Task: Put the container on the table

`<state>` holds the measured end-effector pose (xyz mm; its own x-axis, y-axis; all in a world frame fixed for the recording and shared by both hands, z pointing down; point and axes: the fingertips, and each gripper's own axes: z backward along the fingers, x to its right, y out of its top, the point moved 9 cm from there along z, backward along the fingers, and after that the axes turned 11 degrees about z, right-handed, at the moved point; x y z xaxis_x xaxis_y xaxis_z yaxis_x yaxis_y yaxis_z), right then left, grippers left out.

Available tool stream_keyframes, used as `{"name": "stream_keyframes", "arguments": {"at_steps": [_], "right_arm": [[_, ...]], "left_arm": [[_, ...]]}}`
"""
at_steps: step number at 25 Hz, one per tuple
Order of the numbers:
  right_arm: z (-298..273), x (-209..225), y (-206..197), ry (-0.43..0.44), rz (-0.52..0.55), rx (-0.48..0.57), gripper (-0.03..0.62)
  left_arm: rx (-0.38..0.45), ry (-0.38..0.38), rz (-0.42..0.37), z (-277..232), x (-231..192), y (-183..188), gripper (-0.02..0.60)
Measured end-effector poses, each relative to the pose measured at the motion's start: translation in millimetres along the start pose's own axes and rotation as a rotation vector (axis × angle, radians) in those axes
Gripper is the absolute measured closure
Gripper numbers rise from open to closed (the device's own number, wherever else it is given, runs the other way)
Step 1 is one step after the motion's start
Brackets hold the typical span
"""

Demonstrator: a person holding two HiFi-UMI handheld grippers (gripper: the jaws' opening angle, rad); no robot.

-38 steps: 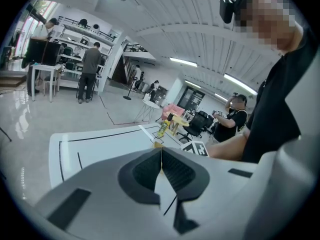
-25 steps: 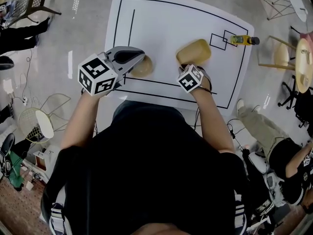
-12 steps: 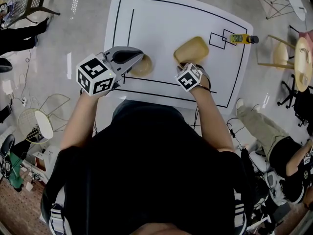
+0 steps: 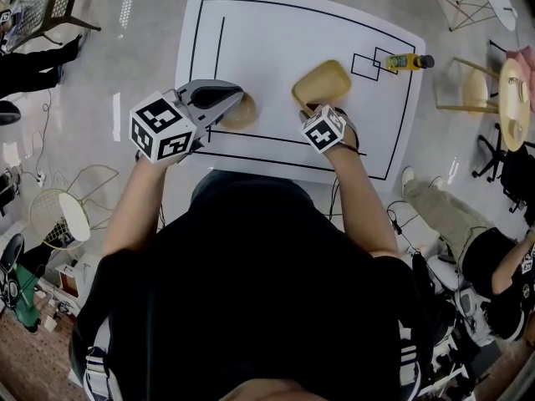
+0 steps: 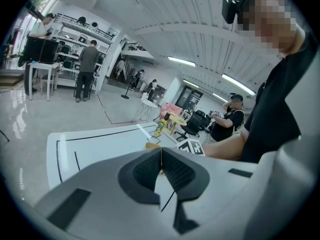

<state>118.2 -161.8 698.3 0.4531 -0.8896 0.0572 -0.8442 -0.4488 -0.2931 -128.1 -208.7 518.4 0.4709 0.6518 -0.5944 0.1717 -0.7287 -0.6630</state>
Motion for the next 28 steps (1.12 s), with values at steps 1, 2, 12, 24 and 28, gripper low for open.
{"name": "stream_keyframes", "arguments": {"at_steps": [1,2,12,24,28], "right_arm": [[1.7,-0.5,0.0,0.003,-0.007,0.009,0.503],[3.6,-1.2,-0.1,0.006,-0.015,0.019,0.503],[33.0,-4.6,-6.6,-0.014,-0.073,0.087,0.503],[69.6,-9.8,-22.1,-0.070,-0.145,0.150,0.505],[85.8,-14.7,-29.5,-0.095,-0.182,0.172,0.505]], "left_arm": [[-0.001,-0.001,-0.003,0.0,1.6,0.0,0.574],[-0.002,-0.001,-0.006,0.1,3.3,0.0,0.574],[0.008,-0.015,-0.039,3.5,23.7,4.9,0.574],[0.006,-0.045,-0.091,4.0,54.2,11.0,0.573],[0.007,-0.056,-0.116,8.6,68.9,13.5,0.572]]}}
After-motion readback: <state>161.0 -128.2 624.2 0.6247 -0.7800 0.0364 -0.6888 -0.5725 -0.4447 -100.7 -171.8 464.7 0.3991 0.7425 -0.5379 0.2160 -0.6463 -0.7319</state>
